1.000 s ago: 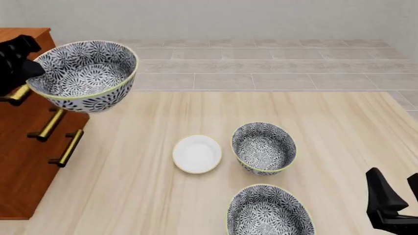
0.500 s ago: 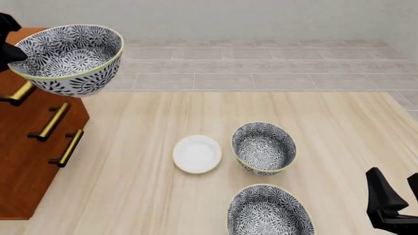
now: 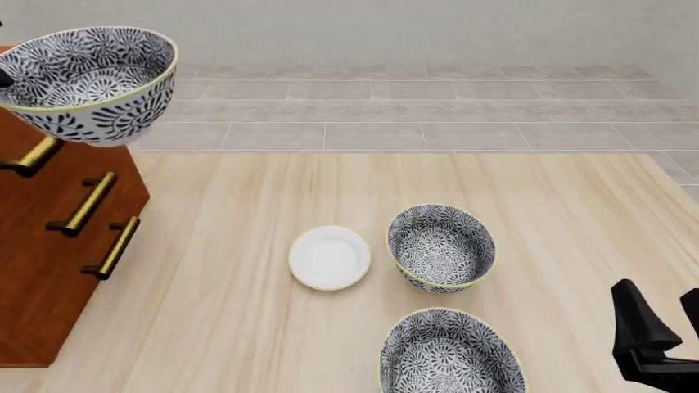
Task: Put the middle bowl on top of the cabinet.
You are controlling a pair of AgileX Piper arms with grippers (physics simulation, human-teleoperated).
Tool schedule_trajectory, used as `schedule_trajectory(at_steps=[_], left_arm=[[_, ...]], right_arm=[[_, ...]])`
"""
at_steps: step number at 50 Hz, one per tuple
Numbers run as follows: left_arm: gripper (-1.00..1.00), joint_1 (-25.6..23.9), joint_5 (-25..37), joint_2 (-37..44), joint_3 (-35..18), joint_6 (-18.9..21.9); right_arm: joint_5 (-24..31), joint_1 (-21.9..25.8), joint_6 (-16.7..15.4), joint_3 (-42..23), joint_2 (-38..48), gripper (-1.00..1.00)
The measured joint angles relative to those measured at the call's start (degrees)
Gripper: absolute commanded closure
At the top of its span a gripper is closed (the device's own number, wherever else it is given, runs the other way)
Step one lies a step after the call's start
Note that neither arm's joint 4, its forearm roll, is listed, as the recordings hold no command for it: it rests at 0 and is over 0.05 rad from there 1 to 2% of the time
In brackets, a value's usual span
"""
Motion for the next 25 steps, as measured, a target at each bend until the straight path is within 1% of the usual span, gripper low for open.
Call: schedule_trajectory(at_steps=[9, 25], left_arm=[[1.00, 2.07, 1.12, 0.87, -1.96, 0.00], [1.00, 4.35, 2.62, 1.65, -4.48, -1.11]], right_arm=[[-0.28, 0.11, -0.03, 0.00, 0.38, -1.00], [-0.59, 0.16, -0.08, 0.00, 0.77, -1.00]])
